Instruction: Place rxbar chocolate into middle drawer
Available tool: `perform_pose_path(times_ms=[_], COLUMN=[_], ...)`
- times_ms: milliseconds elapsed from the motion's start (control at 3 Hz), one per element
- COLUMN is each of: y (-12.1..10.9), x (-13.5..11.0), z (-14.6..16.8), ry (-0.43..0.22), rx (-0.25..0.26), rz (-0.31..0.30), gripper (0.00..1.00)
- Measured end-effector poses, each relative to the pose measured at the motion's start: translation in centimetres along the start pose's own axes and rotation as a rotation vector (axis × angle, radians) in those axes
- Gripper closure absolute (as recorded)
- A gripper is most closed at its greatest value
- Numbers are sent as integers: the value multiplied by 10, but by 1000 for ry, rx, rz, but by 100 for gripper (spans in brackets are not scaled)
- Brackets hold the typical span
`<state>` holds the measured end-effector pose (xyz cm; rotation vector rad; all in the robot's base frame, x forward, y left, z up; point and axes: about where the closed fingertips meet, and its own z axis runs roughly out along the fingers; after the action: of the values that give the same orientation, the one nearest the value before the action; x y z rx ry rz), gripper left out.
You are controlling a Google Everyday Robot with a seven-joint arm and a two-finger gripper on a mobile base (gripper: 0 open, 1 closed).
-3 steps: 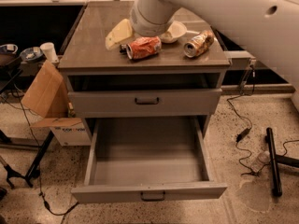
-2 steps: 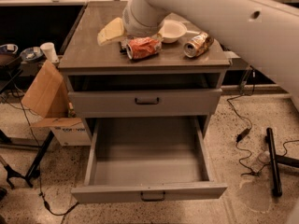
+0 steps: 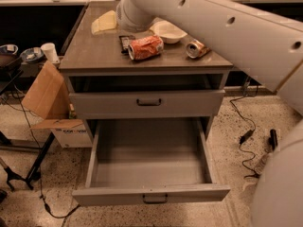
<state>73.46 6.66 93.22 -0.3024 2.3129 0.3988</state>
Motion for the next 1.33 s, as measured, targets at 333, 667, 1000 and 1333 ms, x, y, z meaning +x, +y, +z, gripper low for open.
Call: perform_pose_path(times_ms=[333, 667, 1000, 1333], y=[-1, 8, 16, 31], x=[-21, -42, -51, -52], z=[16, 35, 45, 59], ry=[-45, -70, -72, -30], rx=[-2, -14, -27, -42], rz=[-15, -67, -107, -169], gripper=[0, 0, 0, 0])
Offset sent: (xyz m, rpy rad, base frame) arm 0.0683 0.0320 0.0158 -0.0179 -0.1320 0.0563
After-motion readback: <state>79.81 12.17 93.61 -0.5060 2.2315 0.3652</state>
